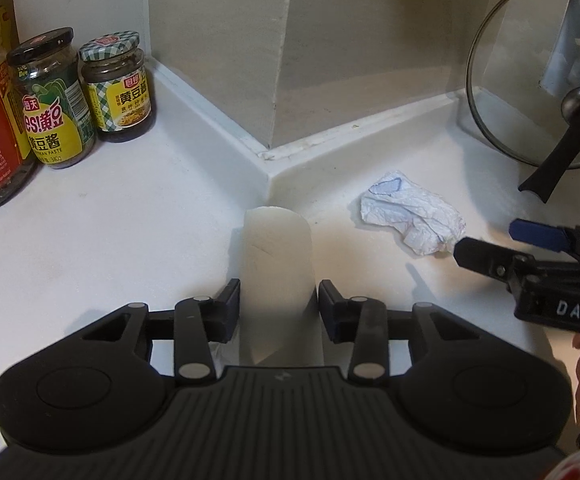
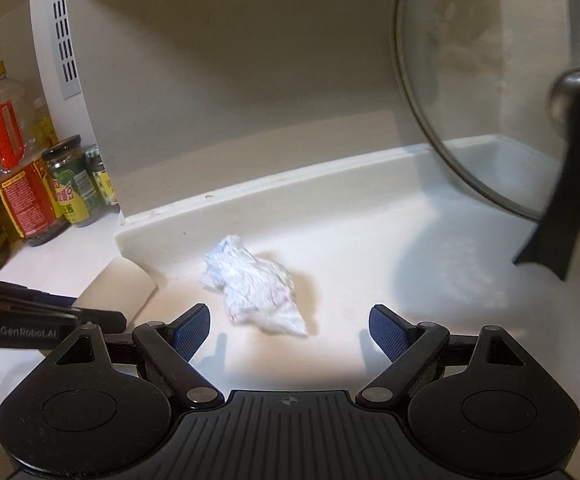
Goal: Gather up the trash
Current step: 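Grasp the crumpled white tissue with the right tool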
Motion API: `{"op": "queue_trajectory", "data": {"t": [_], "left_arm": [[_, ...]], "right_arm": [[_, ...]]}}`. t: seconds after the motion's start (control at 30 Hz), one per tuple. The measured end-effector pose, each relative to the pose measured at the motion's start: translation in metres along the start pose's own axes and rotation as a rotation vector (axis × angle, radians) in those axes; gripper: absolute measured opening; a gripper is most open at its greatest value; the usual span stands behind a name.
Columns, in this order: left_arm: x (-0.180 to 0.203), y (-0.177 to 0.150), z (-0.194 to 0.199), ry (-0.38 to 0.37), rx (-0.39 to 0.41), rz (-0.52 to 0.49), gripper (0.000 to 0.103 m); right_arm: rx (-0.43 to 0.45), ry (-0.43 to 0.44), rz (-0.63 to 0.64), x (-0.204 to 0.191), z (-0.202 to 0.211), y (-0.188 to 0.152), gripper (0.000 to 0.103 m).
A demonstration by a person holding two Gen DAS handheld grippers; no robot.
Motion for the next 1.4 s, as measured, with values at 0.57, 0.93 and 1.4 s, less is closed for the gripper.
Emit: {"op": "queue_trajectory", "data": {"t": [0.57,0.93,1.4], "left_arm": [[-0.017,0.005,-0.002,-0.012,-0.005,0.007,0.037],[-0.028,0.008,-0.003,0.003,-0.01,-0.004,0.039],[-0.018,0.005,-0.007,0.033,-0.029,-0.096,0.039]], "right_arm": [[-0.126,0.038,0.168,-0.009,-0.048,0.015,0.05],[-0.102,0.031,0.154,-0.015,-0.038,0.011,0.036],[-0.079,0.024,0.118,-0.02,-0.027,-0.001,0.036]]}}
Point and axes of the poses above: each gripper's, at about its wrist camera, not at the fingertips, and z roughly against the way its jaws point, x to its right, y to its top, the point moved 2 cm from there along -z, roughly the way its jaws point, and after that the axes turned 12 degrees about y, right-handed, at the moved point
